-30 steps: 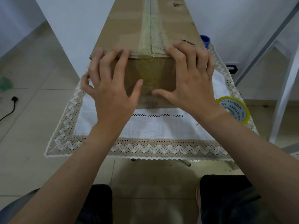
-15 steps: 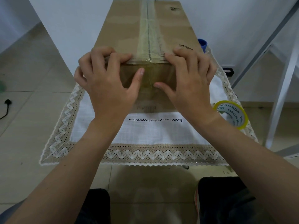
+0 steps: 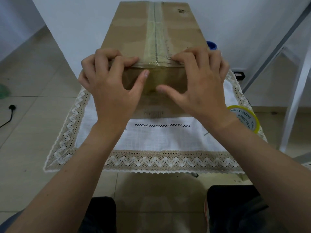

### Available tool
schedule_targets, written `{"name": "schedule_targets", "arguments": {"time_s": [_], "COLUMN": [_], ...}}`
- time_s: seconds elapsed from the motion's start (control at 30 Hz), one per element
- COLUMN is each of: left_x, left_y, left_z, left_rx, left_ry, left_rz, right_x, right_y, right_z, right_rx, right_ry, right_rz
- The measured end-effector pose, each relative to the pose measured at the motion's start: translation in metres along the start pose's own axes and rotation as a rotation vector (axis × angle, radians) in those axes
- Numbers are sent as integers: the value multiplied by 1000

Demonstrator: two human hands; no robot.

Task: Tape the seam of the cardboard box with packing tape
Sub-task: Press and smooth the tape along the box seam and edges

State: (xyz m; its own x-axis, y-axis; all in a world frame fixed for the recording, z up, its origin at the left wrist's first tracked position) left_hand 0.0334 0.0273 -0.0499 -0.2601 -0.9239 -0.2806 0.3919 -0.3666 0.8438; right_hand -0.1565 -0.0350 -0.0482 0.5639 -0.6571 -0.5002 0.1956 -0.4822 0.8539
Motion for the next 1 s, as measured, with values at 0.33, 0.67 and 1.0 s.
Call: {"name": "schedule_targets", "arguments": {"time_s": [0.33, 0.67, 1.0], "left_x": [15, 16, 16], "left_y": [8, 10, 13], "left_z": [9, 5, 6], "left_rx": [-31, -36, -34], "left_ry": [-135, -184, -170], "left_rz": [-140, -136, -191], "right_x": [0, -1, 8], "right_y": [27, 23, 35], "right_z": [-22, -15, -4], "right_rx": [35, 4, 122], "right_ry": [186, 200, 280], "right_rz": [59, -5, -77]}}
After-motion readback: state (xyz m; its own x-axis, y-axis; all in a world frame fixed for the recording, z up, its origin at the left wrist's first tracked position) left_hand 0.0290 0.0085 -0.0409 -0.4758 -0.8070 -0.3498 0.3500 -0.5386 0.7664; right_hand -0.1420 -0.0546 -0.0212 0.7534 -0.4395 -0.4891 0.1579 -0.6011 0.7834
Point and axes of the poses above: each hand's wrist, its own y-axis towards the middle knuckle, its own x-axis out of the palm, z = x × y, the point moved 7 cm from there along y, towards the middle knuckle, and after that the axes turned 11 degrees about z, right-handed, at the moved point
